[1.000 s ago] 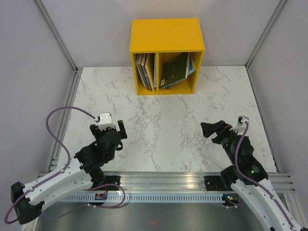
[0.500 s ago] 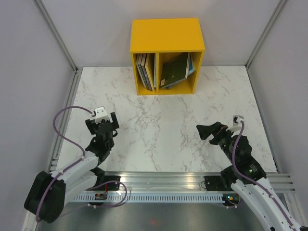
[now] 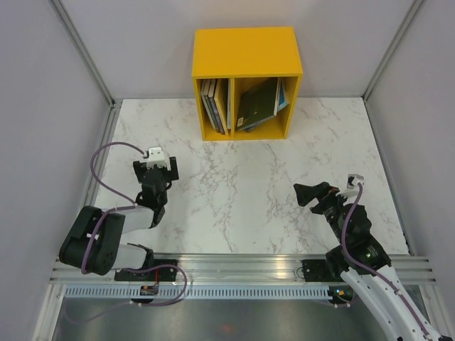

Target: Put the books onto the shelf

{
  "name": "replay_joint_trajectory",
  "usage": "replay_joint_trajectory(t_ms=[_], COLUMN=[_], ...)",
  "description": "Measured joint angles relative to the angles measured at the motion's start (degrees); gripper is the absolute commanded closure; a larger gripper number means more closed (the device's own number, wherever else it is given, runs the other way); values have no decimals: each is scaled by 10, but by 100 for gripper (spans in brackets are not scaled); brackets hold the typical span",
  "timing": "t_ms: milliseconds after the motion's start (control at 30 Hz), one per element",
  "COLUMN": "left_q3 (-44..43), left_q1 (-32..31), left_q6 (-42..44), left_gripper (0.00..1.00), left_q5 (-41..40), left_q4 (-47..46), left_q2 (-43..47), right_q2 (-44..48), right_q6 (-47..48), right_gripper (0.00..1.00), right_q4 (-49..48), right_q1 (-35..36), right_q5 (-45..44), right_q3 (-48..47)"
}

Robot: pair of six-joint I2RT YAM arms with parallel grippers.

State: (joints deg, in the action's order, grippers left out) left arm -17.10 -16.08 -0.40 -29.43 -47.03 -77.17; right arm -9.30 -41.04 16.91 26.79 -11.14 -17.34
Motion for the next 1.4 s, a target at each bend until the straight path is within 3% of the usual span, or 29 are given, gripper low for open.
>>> replay_joint_trajectory(t_ms=[67, 200, 400, 633, 1033, 1233, 1400], left_q3=[37, 90, 70, 61, 61, 61, 61], left_q1=[12, 56, 100, 106, 109, 109, 109], left_q6=[19, 29, 29, 29, 29, 29, 29], left_gripper=[0, 0, 0, 0, 0, 0, 0], left_q5=[41, 134, 246, 265, 270, 270, 270], left_q4=[-94, -172, -168, -169, -165, -165, -165], left_q2=[-12, -43, -56, -55, -55, -55, -55], right_q2=[0, 1, -8, -113, -497, -515, -511], right_q6=[0, -1, -1, 40, 187, 247, 249], right_gripper=[3, 2, 2, 2, 2, 2, 2], right_q4=[-3, -11, -27, -81, -201, -316, -350], right_q1=[0, 0, 0, 0, 0, -37, -144], right_q5=[-1, -1, 2, 18, 20, -15, -26], right_q3=[6, 17, 19, -1, -116, -51, -28])
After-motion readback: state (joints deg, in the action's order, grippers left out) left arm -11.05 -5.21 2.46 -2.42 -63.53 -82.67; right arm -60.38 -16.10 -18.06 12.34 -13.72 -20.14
